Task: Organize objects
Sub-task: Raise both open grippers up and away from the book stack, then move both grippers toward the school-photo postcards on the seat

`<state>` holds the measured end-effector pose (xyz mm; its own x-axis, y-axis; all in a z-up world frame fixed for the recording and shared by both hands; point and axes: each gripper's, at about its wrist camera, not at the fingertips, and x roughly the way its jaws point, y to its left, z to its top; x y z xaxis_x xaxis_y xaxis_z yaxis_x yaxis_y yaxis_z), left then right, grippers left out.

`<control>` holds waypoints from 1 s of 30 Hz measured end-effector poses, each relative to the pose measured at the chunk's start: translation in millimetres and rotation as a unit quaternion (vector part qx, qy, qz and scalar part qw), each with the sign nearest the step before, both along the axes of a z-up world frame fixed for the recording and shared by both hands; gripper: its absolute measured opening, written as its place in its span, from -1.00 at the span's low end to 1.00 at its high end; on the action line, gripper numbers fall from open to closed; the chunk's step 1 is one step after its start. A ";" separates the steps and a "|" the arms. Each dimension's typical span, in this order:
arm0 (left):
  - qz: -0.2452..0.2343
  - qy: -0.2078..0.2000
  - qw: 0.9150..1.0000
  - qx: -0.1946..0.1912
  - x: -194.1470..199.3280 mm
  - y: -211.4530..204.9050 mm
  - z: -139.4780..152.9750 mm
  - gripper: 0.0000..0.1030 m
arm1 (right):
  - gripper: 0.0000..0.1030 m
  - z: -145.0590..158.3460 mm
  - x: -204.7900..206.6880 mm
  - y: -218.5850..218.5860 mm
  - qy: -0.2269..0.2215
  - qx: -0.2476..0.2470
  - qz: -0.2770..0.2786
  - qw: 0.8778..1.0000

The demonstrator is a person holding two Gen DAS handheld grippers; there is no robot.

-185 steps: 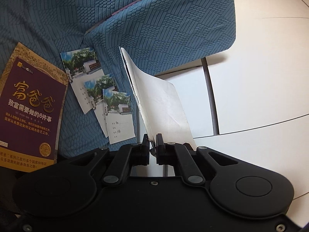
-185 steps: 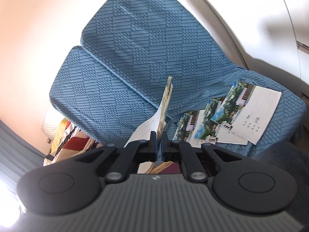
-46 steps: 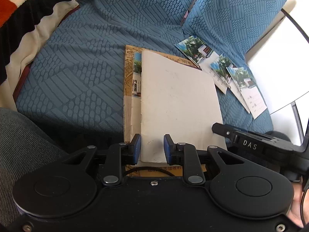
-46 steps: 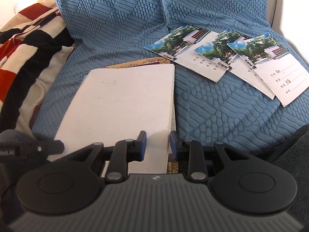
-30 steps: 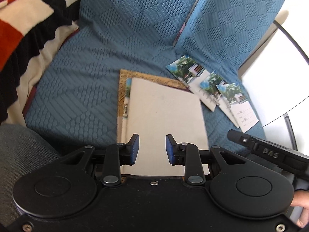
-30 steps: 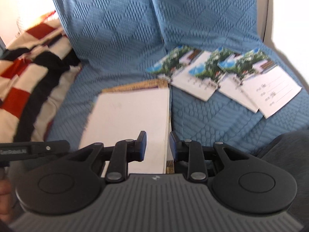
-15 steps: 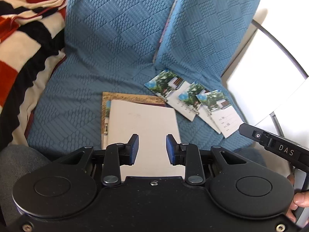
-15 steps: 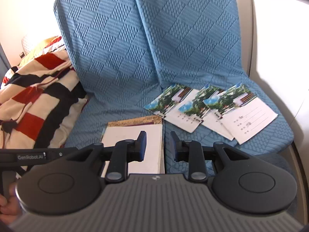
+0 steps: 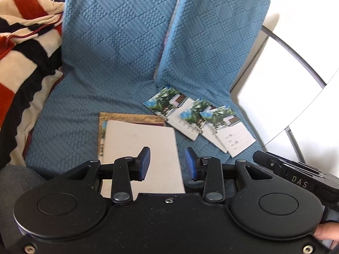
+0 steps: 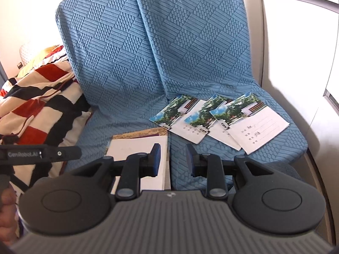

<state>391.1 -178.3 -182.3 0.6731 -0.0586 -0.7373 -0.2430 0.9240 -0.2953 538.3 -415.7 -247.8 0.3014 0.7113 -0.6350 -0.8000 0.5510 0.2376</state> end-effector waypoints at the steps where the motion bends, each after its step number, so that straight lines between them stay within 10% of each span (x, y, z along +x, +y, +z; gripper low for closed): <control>1: -0.003 -0.002 1.000 0.002 1.7 -3.4 1.1 -0.34 | -0.42 1.3 1.1 -2.2 -0.002 0.001 -0.002 1.000; 30: -0.084 -0.008 0.996 0.018 55.2 -99.7 -1.1 -0.20 | -0.41 -3.5 65.4 -76.3 -0.007 0.000 -0.089 0.996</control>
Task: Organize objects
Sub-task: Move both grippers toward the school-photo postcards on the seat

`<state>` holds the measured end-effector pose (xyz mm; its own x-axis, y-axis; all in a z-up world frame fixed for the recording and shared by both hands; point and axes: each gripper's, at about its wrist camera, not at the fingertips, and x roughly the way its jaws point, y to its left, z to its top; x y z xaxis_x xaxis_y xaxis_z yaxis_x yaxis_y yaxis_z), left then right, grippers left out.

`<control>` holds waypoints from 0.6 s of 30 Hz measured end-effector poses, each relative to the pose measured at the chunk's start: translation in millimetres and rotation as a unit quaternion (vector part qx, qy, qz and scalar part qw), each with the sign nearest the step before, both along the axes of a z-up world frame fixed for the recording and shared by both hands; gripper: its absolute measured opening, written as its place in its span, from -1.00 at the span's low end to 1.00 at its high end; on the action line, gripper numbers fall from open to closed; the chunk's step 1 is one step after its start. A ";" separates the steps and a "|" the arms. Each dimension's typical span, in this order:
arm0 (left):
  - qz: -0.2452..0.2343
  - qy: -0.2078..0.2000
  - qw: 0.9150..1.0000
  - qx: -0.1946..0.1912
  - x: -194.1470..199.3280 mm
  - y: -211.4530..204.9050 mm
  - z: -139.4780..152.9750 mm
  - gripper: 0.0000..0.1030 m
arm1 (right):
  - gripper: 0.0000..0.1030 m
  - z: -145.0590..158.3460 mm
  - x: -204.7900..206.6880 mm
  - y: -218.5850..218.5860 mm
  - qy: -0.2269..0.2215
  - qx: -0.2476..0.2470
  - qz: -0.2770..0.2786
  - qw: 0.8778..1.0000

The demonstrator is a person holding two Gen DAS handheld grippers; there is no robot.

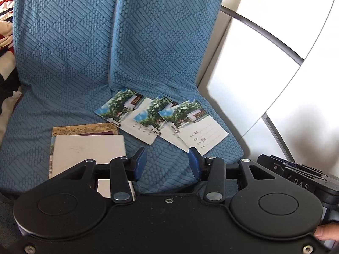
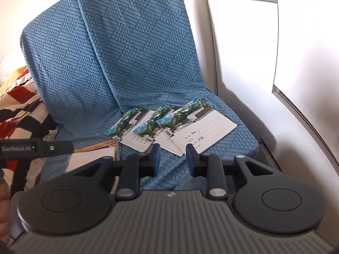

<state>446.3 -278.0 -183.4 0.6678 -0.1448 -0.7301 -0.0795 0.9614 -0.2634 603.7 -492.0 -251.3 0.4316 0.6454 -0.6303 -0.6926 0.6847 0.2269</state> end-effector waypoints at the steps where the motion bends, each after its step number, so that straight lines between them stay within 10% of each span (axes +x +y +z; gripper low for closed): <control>1: -0.005 0.000 1.000 0.000 1.8 -3.7 0.0 -0.20 | -0.39 -1.1 1.7 -1.7 0.000 -0.001 -0.003 1.000; 11: -0.026 0.002 0.999 -0.018 24.1 -31.1 -3.3 -0.12 | -0.33 -12.7 23.4 -13.4 0.007 -0.006 -0.022 1.000; 18: -0.033 0.010 0.999 -0.015 47.6 -43.2 -12.5 -0.11 | 0.06 -25.4 45.9 -15.3 0.032 -0.004 -0.033 0.999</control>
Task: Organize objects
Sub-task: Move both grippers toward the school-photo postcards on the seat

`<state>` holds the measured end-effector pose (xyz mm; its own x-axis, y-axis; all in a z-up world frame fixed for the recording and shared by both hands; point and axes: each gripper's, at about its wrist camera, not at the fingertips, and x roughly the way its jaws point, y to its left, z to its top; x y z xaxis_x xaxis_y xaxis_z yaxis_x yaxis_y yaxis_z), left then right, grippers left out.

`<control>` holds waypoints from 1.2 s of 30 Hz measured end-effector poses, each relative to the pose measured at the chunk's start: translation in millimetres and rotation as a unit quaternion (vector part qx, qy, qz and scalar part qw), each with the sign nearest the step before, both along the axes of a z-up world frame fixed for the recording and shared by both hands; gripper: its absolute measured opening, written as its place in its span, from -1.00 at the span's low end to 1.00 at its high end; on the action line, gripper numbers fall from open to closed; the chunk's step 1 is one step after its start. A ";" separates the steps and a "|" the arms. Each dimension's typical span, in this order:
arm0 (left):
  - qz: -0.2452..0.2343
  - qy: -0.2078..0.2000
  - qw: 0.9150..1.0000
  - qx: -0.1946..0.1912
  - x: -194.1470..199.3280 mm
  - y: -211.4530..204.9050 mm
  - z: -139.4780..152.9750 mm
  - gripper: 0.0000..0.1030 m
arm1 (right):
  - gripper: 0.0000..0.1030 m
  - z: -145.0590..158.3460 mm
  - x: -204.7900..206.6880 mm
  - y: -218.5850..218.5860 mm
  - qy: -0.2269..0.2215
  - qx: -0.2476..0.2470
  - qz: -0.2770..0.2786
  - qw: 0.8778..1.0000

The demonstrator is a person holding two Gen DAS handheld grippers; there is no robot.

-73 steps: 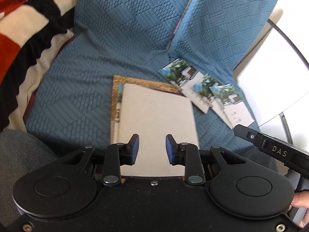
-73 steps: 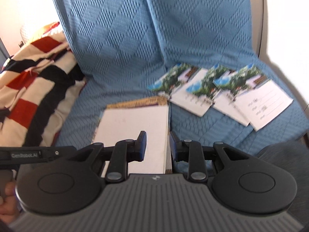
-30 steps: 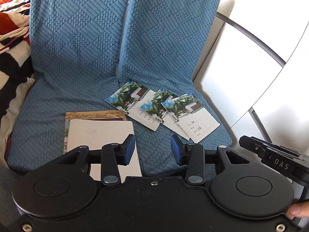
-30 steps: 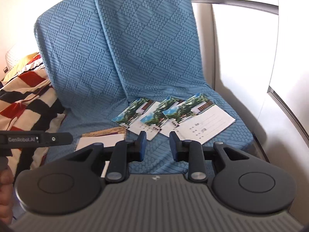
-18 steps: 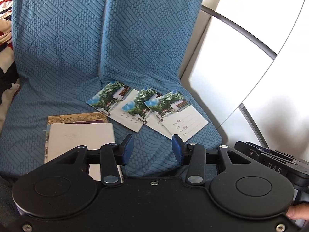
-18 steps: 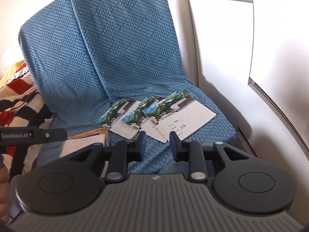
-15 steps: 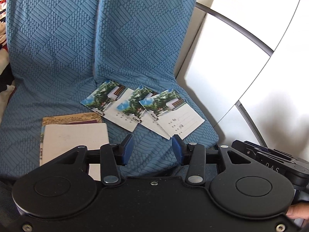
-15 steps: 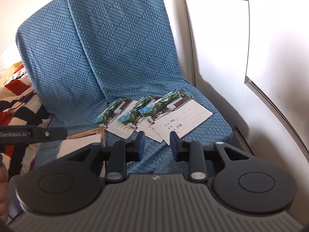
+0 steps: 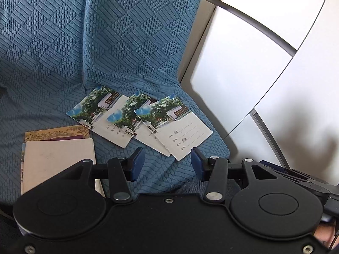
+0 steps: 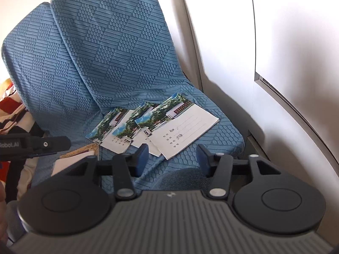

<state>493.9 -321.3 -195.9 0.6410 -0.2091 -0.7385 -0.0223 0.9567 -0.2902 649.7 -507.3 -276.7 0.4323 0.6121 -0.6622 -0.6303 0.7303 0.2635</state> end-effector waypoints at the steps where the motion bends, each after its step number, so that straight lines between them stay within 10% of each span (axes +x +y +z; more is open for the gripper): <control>1: 0.000 0.001 1.000 -0.001 3.6 -1.1 -1.9 -0.11 | 0.13 -1.7 2.7 0.6 0.001 -0.002 -0.001 1.000; 8: 0.002 0.013 1.000 -0.007 30.2 -6.1 -15.6 0.00 | 0.49 -13.4 24.6 3.4 0.007 -0.004 -0.016 1.000; 26: -0.016 0.063 0.997 -0.033 117.4 -12.4 -79.0 0.20 | 0.50 -61.7 88.8 34.0 0.035 -0.028 -0.014 0.999; 36: -0.006 0.126 0.984 -0.129 155.3 -4.3 -145.8 -0.08 | 0.50 -101.7 118.1 52.7 0.073 -0.035 -0.016 0.997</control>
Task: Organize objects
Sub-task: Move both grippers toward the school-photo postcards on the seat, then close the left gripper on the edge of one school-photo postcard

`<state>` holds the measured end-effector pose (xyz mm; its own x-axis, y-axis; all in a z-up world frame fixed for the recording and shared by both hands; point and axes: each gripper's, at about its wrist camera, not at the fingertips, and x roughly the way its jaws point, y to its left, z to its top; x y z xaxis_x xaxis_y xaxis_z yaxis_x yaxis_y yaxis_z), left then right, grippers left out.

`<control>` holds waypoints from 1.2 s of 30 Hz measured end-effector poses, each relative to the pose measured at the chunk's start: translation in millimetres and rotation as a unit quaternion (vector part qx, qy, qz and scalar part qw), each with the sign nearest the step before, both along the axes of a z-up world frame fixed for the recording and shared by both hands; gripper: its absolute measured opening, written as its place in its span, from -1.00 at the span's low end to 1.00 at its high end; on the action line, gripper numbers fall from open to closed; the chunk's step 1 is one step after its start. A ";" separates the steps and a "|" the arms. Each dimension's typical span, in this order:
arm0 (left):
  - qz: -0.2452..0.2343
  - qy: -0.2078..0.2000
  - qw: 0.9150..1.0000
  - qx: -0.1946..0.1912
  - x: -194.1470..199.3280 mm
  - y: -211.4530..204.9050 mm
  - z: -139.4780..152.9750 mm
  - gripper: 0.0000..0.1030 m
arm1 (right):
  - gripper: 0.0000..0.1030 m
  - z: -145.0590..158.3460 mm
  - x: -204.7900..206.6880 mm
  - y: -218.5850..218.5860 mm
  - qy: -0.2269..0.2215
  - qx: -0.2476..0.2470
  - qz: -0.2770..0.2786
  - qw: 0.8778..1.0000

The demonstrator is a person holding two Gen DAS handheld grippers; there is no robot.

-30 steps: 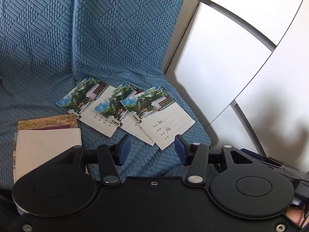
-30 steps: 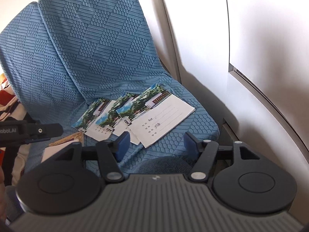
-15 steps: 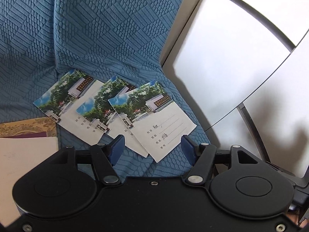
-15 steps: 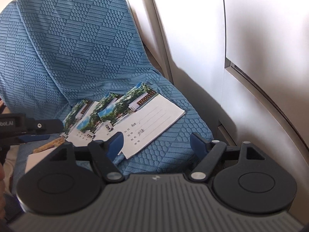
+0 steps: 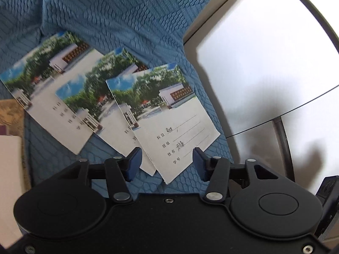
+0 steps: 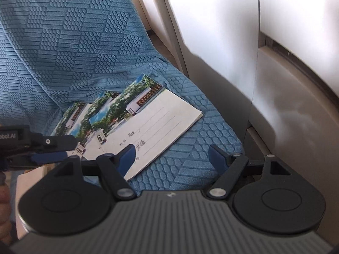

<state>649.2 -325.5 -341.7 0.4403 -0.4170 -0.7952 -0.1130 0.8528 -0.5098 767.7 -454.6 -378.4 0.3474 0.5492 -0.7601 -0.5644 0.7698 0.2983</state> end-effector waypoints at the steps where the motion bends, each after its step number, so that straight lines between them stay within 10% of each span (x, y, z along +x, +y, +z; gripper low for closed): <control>1: 0.002 0.004 1.000 -0.004 2.5 0.4 -5.5 -0.11 | 0.49 -2.2 1.2 2.1 -0.001 0.000 0.004 1.000; 5: 0.001 0.027 0.999 -0.037 11.3 2.4 -27.7 -0.34 | 0.35 -9.0 6.1 13.1 -0.005 -0.009 0.022 1.000; 10: 0.012 0.049 0.997 -0.062 18.0 5.9 -48.6 -0.49 | -0.49 -13.3 14.8 37.3 -0.011 -0.034 0.046 0.998; 27: 0.040 0.069 0.989 -0.126 25.5 17.0 -70.8 -0.26 | -0.66 -33.9 27.6 66.1 0.062 -0.067 0.096 0.991; 36: 0.030 0.009 0.972 -0.231 25.4 24.9 -67.1 -0.66 | -0.66 -35.5 34.0 56.6 0.090 -0.035 0.073 0.993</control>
<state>674.6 -300.6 -408.8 0.4633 -0.7053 -0.5365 -0.1682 0.5244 -0.8347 801.7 -398.1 -413.8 0.1233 0.5281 -0.8402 -0.6133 0.7061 0.3538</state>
